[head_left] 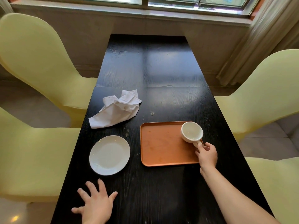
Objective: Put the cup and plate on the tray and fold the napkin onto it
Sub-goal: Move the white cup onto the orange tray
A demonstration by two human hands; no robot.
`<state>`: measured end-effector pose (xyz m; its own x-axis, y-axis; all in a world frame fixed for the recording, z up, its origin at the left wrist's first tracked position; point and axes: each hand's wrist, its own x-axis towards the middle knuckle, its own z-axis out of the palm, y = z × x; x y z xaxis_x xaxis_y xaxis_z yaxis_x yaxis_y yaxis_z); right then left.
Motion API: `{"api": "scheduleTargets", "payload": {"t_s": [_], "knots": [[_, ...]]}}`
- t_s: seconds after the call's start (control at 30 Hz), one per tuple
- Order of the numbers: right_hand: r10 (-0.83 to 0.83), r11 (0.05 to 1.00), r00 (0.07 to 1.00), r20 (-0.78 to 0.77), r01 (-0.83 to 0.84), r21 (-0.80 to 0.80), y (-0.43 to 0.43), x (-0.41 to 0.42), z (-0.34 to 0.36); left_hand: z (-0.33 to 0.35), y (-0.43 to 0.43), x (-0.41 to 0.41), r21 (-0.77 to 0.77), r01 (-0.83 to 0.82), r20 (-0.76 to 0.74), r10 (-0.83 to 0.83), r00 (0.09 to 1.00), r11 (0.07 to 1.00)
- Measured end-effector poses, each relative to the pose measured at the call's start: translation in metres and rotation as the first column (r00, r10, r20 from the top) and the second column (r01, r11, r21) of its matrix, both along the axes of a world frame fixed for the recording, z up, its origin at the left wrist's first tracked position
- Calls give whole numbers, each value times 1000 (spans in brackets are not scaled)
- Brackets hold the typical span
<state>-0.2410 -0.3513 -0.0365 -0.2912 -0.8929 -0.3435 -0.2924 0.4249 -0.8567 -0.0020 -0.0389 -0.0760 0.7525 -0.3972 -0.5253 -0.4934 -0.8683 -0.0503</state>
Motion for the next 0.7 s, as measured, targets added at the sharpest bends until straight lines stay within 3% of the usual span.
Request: {"api": "scheduleTargets", "payload": {"t_s": [0.13,0.27,0.5,0.57,0.7], "knots": [[-11,997,997,-77,5,-76,35,6,5,4,2,3,-27,7,-23,-7,1000,1000],[179,984,983,-48,-180,-6,75,29,13,15,11,16,-105,5,-53,-11,999,995],[656,741,754,19,-649,174,135,120,12,10,44,46,-88,-10,27,13,1000,996],[696,689,717,39,-682,243,144,150,4,8,45,51,-86,4,27,-2,1000,996],[687,699,726,-46,-641,317,144,188,-13,4,43,52,-84,33,36,-30,999,996]]}}
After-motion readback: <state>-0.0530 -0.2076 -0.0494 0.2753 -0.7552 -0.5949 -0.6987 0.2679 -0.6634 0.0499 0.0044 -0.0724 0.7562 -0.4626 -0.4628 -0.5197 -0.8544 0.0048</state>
